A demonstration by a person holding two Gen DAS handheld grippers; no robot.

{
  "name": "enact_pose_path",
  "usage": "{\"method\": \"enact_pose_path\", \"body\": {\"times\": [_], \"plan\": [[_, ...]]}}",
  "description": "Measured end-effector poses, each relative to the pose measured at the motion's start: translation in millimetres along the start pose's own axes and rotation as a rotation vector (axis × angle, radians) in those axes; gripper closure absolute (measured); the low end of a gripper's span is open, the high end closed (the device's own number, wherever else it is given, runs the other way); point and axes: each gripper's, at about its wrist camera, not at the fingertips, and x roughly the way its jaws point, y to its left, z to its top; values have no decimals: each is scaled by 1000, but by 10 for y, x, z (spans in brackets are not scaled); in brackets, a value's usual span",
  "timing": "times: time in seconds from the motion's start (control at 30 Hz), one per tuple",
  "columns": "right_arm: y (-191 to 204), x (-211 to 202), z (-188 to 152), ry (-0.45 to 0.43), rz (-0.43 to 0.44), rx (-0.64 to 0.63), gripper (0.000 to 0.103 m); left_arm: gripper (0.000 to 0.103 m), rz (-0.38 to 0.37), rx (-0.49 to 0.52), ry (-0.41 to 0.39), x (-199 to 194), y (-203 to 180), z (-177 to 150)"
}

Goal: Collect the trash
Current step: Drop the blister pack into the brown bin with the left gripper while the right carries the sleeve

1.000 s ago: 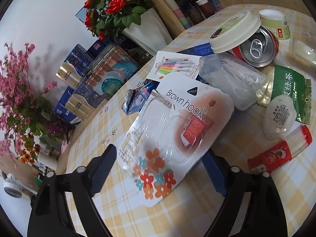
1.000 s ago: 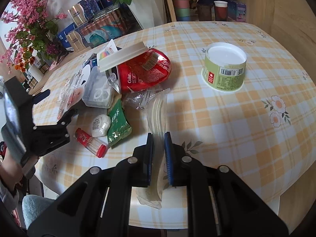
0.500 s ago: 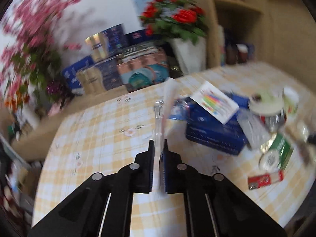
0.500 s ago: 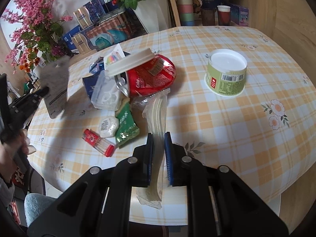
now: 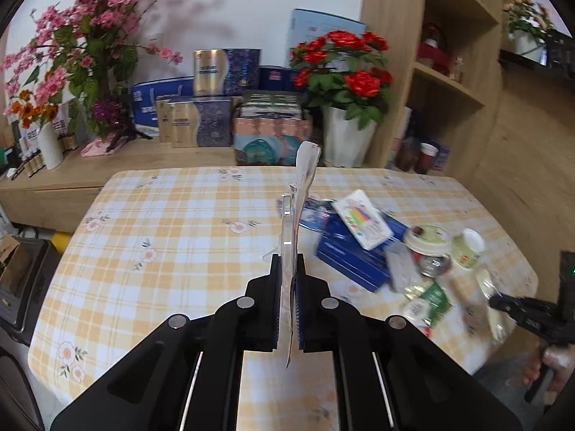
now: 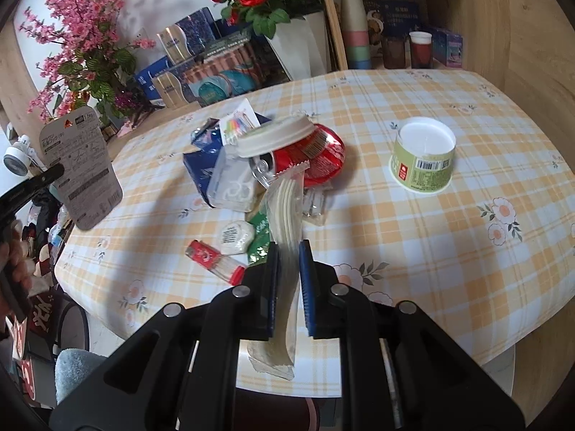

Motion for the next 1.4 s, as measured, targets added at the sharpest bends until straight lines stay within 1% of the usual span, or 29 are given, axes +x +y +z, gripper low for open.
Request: {"method": "enact_pose_path", "body": {"times": [0.1, 0.2, 0.33, 0.43, 0.67, 0.8, 0.97, 1.0, 1.03, 1.07, 1.1, 1.13, 1.2, 1.23, 1.27, 1.3, 1.33, 1.37, 1.4], "plan": [[36, -108, -1, -16, 6, -7, 88, 96, -92, 24, 10, -261, -255, -139], [88, -252, -19, -36, 14, -21, 88, 96, -170, 32, 28, -432, -458, -309], [149, -408, -52, -55, 20, -42, 88, 96, -279, 31, 86, -575, -713, -620], [175, -508, -92, -66, 21, -55, 88, 96, -333, 39, 143, -580, -883, -906], [194, -685, -185, -79, 19, -63, 88, 96, -394, 60, 282, -403, -1141, -1474], [154, -751, -220, -84, 8, -59, 88, 96, -412, 73, 342, -295, -1236, -1682], [129, -751, -267, -73, 5, -51, 88, 95, -442, 87, 374, -246, -1328, -1792], [135, -747, -278, -70, 6, -52, 88, 93, -445, 86, 378, -246, -1339, -1807], [144, -742, -283, -68, 7, -53, 88, 85, -447, 78, 382, -233, -1343, -1791], [157, -738, -291, -67, 9, -55, 88, 68, -451, 68, 374, -245, -1335, -1773], [171, -731, -301, -65, 12, -58, 88, 60, -453, 57, 358, -271, -1328, -1749], [183, -726, -310, -63, 14, -60, 88, 50, -446, 40, 328, -315, -1302, -1699], [212, -710, -337, -59, 27, -61, 88, 39, -426, 12, 275, -393, -1255, -1601], [223, -700, -342, -57, 34, -61, 88, 30, -397, -10, 237, -456, -1201, -1527], [233, -690, -356, -55, 39, -61, 88, 23, -374, -26, 208, -508, -1154, -1467], [249, -679, -373, -52, 45, -63, 88, 20, -351, -42, 177, -558, -1107, -1402], [267, -669, -391, -49, 50, -65, 88, 14, -317, -59, 135, -630, -1045, -1330], [285, -655, -410, -45, 56, -69, 88, 10, -281, -70, 97, -700, -996, -1264], [303, -641, -428, -39, 61, -72, 88, 10, -253, -73, 71, -754, -970, -1222]]}}
